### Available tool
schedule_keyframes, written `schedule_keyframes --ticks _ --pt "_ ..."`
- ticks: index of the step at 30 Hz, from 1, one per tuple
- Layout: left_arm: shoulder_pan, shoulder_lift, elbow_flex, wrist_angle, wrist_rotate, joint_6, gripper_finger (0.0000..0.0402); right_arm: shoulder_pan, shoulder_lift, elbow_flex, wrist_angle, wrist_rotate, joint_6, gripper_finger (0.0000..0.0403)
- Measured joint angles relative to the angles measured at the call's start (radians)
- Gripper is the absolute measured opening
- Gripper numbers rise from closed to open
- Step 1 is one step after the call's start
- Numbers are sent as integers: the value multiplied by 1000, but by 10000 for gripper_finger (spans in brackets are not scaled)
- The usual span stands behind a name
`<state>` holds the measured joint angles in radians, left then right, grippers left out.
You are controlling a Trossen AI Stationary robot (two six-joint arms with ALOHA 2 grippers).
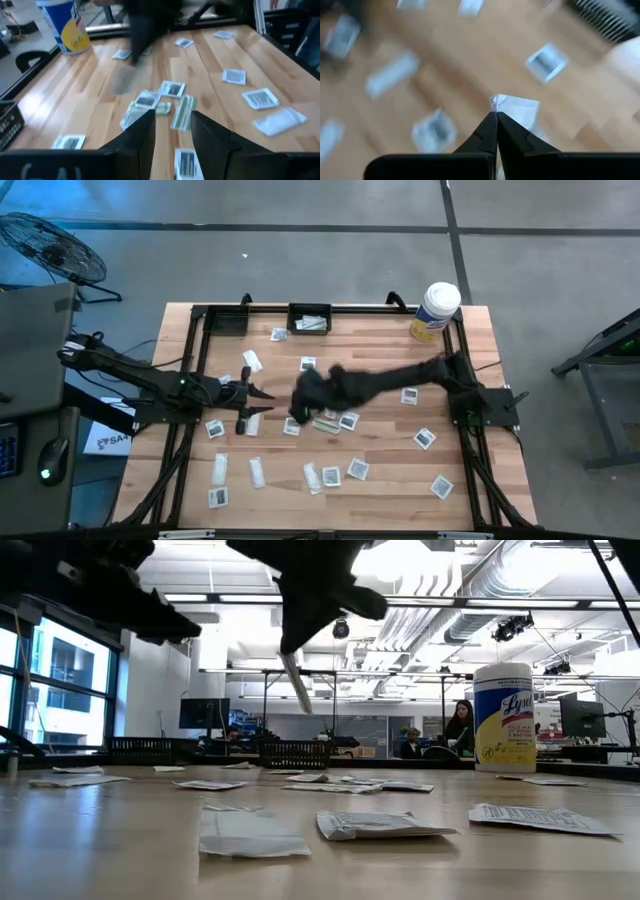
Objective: Pick & Place First Aid Supplies
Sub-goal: Put the green bandage pack into the right black bin
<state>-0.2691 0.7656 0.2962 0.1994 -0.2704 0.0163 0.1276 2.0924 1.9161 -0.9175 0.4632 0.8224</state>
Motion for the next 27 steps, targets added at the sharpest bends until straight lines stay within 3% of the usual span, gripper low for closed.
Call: schedule_keyframes --ticks 8,13,19,27 --pt "0 -77 0 -95 102 -25 121 -309 1 1 311 -55 -207 1" --pt "0 -66 0 -112 154 -26 121 -460 24 -2 285 -65 -240 1" --pt "1 -63 0 -121 147 -49 121 -538 79 -2 289 -179 -205 0" --pt "0 -63 0 -128 119 -51 121 -554 149 -2 294 -210 -192 2"
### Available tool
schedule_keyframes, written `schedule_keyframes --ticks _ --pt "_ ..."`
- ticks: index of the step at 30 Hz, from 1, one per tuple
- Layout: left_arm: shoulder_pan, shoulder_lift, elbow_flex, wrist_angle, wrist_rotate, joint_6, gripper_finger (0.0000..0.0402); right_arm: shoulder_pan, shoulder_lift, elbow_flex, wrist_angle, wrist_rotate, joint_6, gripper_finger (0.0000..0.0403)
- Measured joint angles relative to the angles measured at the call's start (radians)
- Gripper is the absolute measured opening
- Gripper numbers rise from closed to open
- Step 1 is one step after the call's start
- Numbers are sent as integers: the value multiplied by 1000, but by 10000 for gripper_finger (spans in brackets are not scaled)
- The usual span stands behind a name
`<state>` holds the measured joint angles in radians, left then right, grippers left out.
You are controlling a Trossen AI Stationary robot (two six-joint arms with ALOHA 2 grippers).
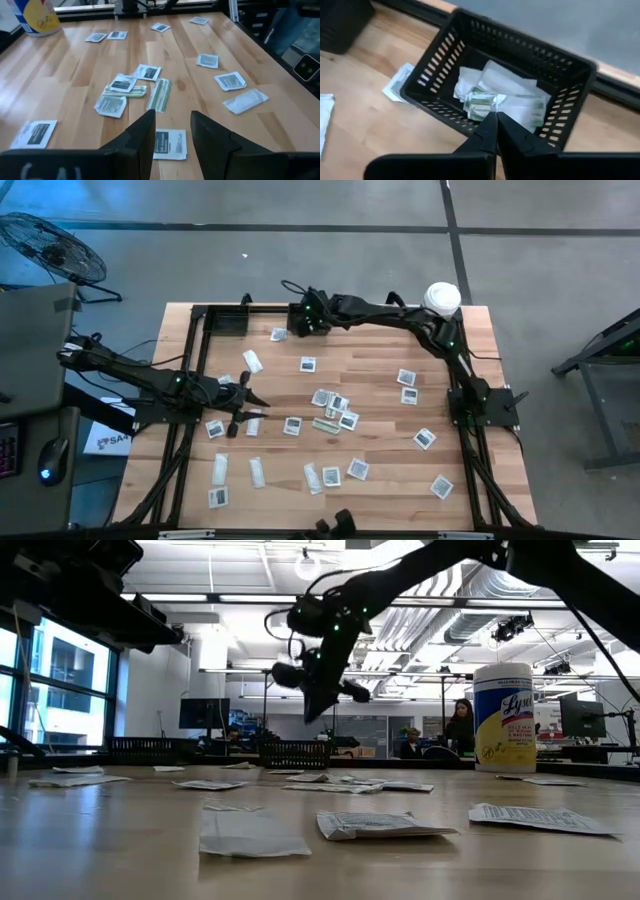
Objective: Pick & Place First Aid Supplies
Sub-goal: Put the green bandage pack into the right black bin
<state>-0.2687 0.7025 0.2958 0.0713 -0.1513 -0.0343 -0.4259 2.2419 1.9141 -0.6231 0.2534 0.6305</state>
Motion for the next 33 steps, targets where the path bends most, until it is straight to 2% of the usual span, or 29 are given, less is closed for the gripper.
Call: schedule_keyframes --ticks 4,9,13,16,20,22,29,33 --pt "0 0 0 15 -39 2 121 0 8 1 15 7 28 22" --pt "0 0 0 16 -110 3 121 -4 10 3 15 -12 -2 77" --pt "0 0 0 15 -127 3 121 2 -20 3 12 -33 -41 117" --pt "0 0 0 15 -129 3 121 36 -61 5 -28 -43 -94 131" --pt "0 0 0 15 -129 3 121 86 -90 5 -86 -30 -114 130" --pt "0 0 0 24 -129 3 121 88 -90 5 -81 -48 -73 124" --pt "0 0 0 42 -132 3 121 24 -9 -1 -5 -66 69 104" --pt "0 0 0 39 -132 3 121 -34 19 1 35 -135 135 98"
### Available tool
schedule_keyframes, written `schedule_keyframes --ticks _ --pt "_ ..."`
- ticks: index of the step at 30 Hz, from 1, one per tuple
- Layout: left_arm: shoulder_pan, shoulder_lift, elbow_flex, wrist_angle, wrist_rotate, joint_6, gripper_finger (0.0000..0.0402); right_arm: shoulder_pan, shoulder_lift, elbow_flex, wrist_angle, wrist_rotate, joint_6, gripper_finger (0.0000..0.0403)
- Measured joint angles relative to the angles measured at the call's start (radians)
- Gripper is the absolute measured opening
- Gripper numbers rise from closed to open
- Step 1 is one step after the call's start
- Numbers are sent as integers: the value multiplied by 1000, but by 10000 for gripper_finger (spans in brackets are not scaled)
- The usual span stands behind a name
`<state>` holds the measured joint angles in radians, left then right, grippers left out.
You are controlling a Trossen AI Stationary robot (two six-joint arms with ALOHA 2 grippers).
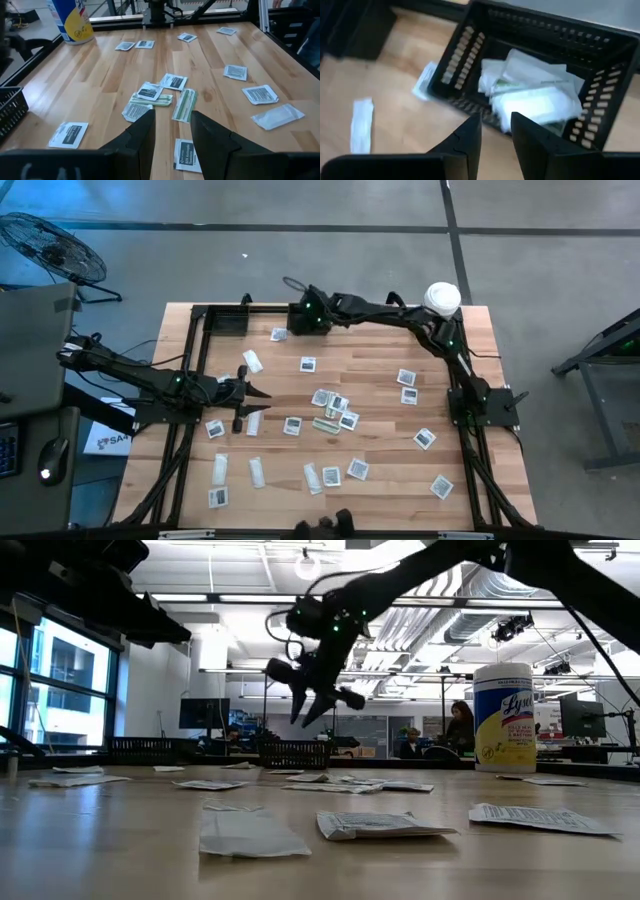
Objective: Pick & Place First Aid Supplies
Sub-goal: Put the green bandage pack into the right black bin
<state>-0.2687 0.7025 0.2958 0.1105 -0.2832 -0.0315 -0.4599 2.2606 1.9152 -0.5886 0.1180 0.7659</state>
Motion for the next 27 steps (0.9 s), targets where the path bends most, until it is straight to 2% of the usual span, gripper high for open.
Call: schedule_keyframes --ticks 8,17,27 --pt "0 0 0 -1 -6 0 121 -79 47 0 -16 -145 56 94" --pt "0 0 0 0 -127 0 121 -91 51 5 -6 -286 71 94" --pt "0 0 0 0 -155 0 121 -67 51 4 26 -266 47 94"
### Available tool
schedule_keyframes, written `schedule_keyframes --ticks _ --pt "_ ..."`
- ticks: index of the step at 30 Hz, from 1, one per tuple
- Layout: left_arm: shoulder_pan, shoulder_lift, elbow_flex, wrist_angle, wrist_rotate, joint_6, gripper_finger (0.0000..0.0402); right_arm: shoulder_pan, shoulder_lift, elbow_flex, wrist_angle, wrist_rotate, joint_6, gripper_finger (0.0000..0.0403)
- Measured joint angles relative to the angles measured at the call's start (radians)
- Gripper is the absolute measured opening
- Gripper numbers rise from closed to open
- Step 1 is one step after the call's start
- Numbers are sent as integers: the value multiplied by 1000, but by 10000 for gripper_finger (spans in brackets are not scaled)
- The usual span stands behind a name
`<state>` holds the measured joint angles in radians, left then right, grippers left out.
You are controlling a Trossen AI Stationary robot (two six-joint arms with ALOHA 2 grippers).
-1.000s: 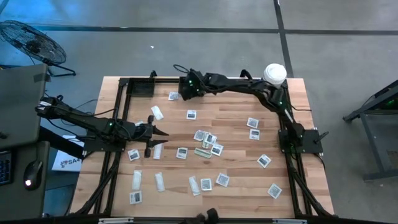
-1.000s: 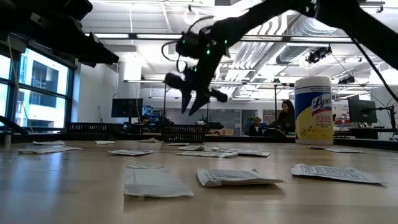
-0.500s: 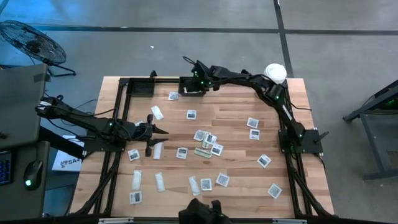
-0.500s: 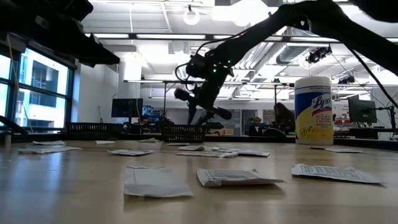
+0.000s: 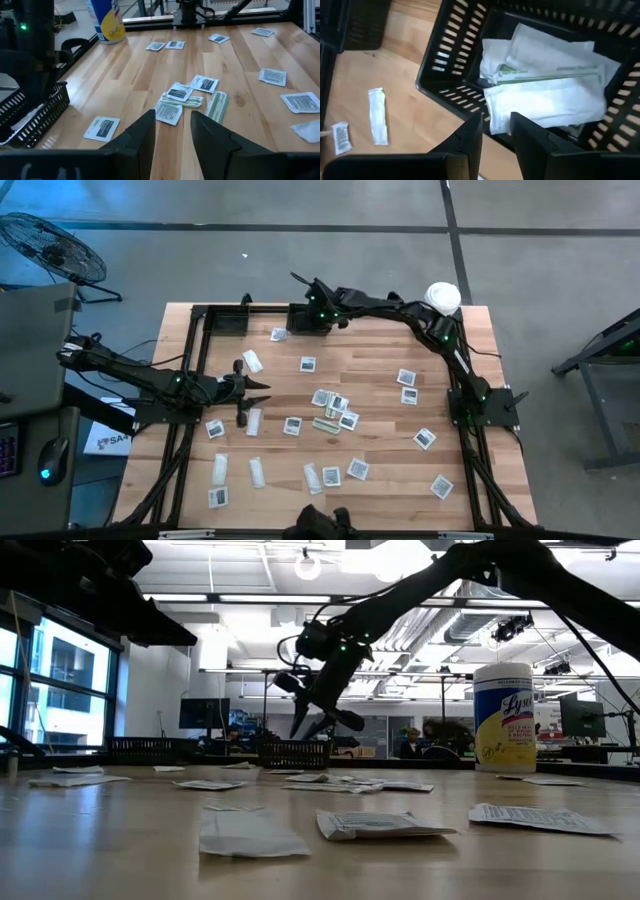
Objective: Pick & Place First Aid Supplies
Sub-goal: Put the green bandage pack into the right black bin
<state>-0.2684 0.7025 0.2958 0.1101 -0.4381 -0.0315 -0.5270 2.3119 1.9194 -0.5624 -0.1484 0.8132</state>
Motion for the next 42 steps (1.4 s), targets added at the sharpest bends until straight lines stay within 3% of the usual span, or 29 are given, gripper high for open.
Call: schedule_keyframes --ticks 17,24,28,42 --pt "0 0 0 0 -2 0 121 25 -43 -1 -1 -55 -28 94" --pt "0 0 0 0 -2 0 121 11 -34 -5 -22 1 -27 94" --pt "0 0 0 0 -2 0 121 2 -34 -5 -32 -59 -4 94" --pt "0 0 0 -1 -21 0 121 -12 11 -5 6 -109 22 94"
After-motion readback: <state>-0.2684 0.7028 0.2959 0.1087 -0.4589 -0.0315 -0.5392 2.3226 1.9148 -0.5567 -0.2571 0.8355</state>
